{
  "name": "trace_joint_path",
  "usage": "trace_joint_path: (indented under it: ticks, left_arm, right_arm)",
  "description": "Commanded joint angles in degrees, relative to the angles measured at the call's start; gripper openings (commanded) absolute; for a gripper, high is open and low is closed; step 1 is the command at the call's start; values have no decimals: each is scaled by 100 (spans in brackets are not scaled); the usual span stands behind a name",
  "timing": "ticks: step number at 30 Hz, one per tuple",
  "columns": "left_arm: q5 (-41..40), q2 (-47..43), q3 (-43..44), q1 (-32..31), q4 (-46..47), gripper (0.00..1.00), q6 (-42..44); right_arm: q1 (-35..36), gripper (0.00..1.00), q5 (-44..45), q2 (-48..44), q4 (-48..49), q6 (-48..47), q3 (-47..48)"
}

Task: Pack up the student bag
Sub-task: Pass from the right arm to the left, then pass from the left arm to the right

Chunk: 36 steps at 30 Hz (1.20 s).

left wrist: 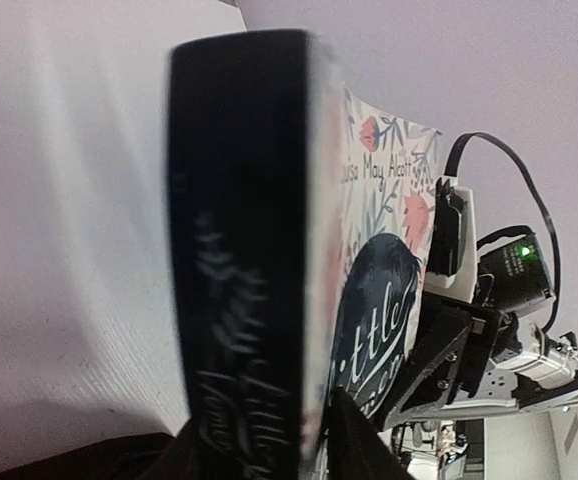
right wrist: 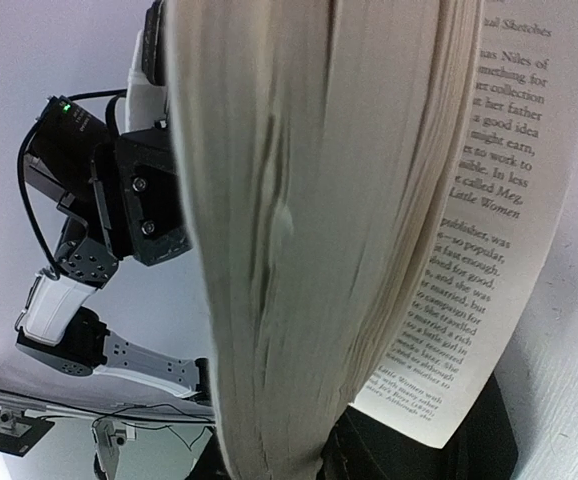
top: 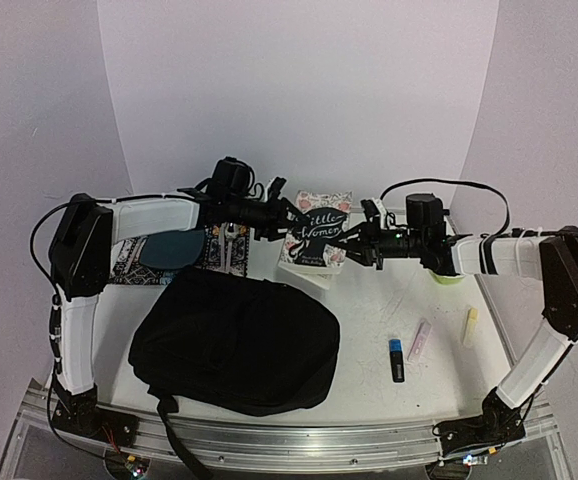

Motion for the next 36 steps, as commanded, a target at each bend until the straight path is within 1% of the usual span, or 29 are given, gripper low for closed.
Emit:
trace_joint_path:
  ticks: [1,3,4,6,8,12,20,22,27,31,34,36]
  left_arm:
    - [285,-714,-389,-21,773,24,-301]
    - [233,-902,-645,-21,1060,17,-513]
    - [166,-995,-761,-21,1174,14,-612]
    - [-41,-1187,-940,-20,1288,7,-757]
    - [-368,-1423,-1096,-21,1315,1,-875]
    - [-984,-1803,-1417,-21,1320,0,-1191]
    - [-1471,-2238,-1802,-14,1320,0,-1560]
    - [-1555,-2324,-1891,-13,1320,0,-1579]
    - [-1788,-2528,-2082,-7,1296,0,-1698]
    - [-1857,-2638,-2185,-4,1285,0,-1752]
    - [-1909,-2675,-2212,-9,1276,0,-1843]
    - [-1919,-2682,-2226,-12,1276,0,-1916]
  right_arm:
    - [50,0,-225,-322,614,-177,380]
    - [48,2,-131,-379,602,-177,305]
    - [53,6,-76,-412,589,-178,261]
    - [61,17,85,-520,534,-210,161]
    - [69,24,258,-692,428,-274,32]
    - [125,37,753,-1046,-127,-722,-84]
    - [531,69,1732,-1445,-1797,-2364,229]
    - [629,75,1936,-1542,-1984,-2704,248]
    - [1001,84,2419,-1921,-2256,-3773,267]
    - [1243,87,2700,-2060,-2393,-4483,286]
    - [1648,88,3022,-2084,-2416,-5461,286]
    - [1903,88,3147,-2049,-2412,-6318,290]
